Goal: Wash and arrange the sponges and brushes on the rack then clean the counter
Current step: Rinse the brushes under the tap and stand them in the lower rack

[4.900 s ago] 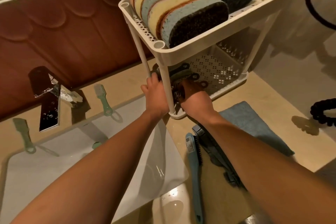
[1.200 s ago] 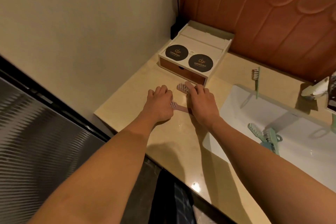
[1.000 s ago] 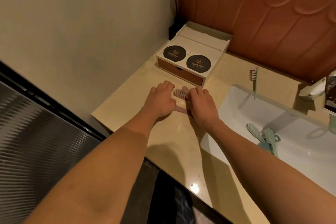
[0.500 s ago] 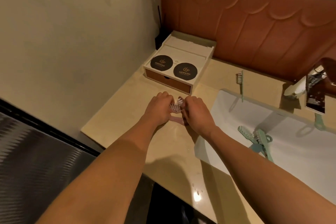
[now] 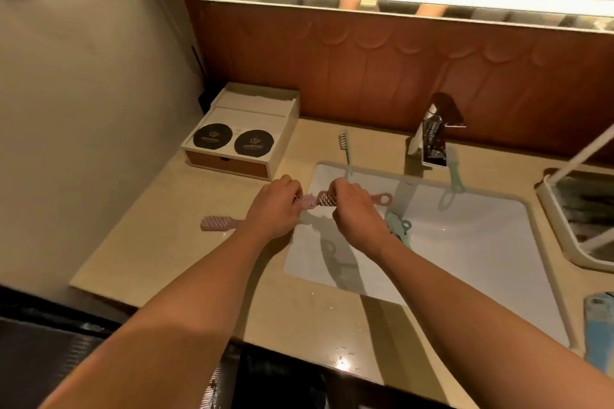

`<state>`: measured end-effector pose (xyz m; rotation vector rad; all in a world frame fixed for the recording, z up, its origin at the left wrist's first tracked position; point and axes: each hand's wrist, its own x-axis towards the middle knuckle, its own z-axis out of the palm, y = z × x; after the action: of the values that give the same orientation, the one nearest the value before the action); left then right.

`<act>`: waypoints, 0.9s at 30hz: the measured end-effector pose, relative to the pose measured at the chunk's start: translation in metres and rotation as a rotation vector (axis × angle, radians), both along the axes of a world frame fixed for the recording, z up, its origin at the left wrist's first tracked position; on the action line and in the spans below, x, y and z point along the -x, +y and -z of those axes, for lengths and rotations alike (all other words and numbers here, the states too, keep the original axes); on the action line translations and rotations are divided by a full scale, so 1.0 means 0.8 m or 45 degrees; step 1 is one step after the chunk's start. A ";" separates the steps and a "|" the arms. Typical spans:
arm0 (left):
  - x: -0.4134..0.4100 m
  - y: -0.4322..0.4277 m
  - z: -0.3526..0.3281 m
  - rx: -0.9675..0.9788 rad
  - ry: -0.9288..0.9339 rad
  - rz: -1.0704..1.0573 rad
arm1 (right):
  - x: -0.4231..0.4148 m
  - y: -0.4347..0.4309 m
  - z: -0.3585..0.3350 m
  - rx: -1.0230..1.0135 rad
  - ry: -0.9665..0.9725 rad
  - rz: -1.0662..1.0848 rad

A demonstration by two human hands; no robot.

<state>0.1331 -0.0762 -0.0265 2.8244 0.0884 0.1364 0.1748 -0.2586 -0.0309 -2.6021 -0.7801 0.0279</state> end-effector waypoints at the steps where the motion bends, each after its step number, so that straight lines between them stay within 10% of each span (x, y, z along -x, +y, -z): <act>1: -0.007 -0.015 0.001 -0.007 -0.013 0.031 | 0.003 -0.021 -0.002 0.010 -0.002 0.017; 27: -0.057 -0.424 -0.021 -0.028 -0.167 0.639 | 0.059 -0.428 -0.047 0.254 -0.171 0.568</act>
<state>0.1788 -0.4150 -0.0096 2.7507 -0.6461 0.2057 0.1276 -0.6007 0.0065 -2.9341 -0.2321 -0.2109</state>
